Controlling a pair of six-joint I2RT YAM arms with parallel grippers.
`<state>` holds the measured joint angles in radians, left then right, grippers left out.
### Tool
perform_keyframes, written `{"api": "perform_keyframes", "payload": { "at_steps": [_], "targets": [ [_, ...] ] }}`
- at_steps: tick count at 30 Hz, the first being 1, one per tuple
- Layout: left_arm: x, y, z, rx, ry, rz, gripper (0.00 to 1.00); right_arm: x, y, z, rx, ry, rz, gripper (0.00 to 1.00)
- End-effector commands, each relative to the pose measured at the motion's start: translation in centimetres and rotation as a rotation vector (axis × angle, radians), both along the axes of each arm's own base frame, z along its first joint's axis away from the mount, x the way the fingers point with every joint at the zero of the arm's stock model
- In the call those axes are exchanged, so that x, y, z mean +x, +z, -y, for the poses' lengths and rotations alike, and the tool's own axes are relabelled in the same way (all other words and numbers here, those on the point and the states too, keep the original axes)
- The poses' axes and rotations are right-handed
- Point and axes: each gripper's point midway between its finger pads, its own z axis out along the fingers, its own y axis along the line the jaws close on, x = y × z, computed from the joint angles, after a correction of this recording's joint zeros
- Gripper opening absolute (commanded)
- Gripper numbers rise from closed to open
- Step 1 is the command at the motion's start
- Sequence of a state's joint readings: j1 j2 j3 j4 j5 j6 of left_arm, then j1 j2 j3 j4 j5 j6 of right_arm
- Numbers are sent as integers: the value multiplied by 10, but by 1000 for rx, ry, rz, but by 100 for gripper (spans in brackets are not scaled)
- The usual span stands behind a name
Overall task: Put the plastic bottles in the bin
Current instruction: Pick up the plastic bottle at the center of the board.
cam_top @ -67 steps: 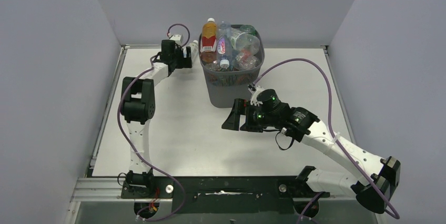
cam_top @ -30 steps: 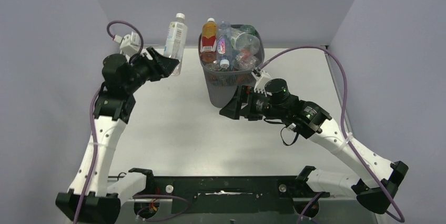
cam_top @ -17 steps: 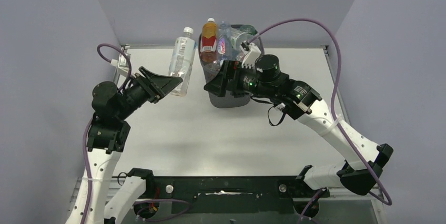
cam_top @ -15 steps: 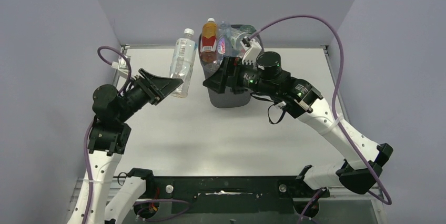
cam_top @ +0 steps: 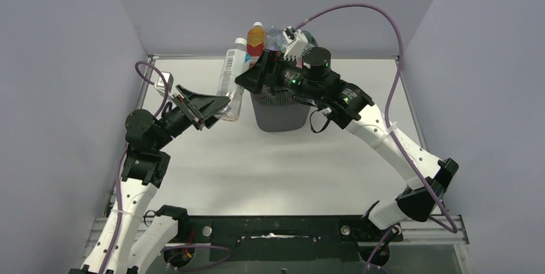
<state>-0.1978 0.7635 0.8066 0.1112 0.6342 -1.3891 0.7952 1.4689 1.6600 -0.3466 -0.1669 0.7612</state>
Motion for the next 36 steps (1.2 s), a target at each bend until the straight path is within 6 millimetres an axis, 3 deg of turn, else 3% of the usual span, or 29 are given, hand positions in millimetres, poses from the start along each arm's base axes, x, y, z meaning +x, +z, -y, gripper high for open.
{"api": "perform_keyframes", "payload": {
  "at_steps": [1,10,22,26,30,33,36],
  "targets": [
    [-16,43,4,-90,-54,129,45,-1,35,-5,83,29,80,99],
    [-10,30,7,-125,-59,97,45,-8,36,-20,140,115,85,98],
    [-1,32,11,-137,-55,93,45,-15,4,-40,114,159,-5,100],
    [0,38,14,-119,-58,109,45,-14,1,-42,107,163,-15,92],
    [0,40,19,-70,-71,122,52,-12,7,-40,91,155,0,76],
    [-1,43,21,-16,-82,143,57,-7,15,-29,72,121,13,67],
    [-1,46,24,41,-98,169,59,0,24,-11,69,93,17,64]
  ]
}}
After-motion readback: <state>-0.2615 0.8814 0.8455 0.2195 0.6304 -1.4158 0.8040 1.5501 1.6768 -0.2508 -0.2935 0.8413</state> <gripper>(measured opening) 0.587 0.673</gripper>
